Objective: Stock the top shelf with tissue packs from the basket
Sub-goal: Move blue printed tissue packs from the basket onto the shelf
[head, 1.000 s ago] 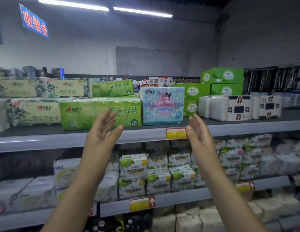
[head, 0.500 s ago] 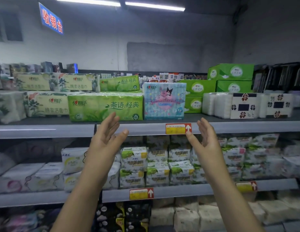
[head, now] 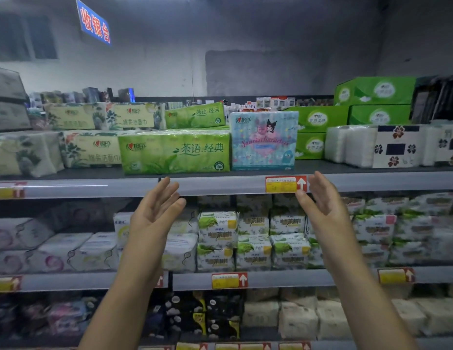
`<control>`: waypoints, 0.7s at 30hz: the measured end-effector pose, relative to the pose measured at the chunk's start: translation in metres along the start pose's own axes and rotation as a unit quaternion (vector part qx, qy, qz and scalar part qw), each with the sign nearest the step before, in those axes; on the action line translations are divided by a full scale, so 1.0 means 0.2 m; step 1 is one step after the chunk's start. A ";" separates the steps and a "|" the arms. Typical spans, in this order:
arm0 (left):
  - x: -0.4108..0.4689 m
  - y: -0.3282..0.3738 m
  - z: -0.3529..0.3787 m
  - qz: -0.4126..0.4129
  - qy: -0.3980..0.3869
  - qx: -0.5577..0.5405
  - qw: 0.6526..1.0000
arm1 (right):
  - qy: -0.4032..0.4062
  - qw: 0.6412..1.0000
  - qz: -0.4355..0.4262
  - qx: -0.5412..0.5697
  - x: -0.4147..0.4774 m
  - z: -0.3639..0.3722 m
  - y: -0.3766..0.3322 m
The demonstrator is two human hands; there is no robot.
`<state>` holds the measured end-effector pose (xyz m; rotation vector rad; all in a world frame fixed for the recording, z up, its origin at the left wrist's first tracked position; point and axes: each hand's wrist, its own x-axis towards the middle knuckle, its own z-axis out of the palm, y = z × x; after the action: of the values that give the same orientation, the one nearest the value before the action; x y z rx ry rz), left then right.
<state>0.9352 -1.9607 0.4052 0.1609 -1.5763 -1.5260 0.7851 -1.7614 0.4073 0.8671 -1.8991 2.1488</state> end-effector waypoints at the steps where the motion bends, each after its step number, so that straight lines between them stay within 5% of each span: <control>1: 0.00 0.00 -0.02 -0.002 0.002 -0.001 1.000 | -0.003 1.000 0.001 0.003 -0.01 0.02 0.00; 12: 0.08 0.07 -0.54 -0.003 0.005 0.015 1.000 | -0.025 1.000 -0.005 0.017 -0.17 0.57 -0.04; 21: 0.16 0.16 -1.20 -0.024 -0.081 0.035 0.996 | 0.004 1.000 -0.002 0.024 -0.44 1.21 -0.15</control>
<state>1.0915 -2.1493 0.4065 0.1175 -1.7650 -1.5546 0.9499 -1.9614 0.3965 0.8694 -1.8474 2.2010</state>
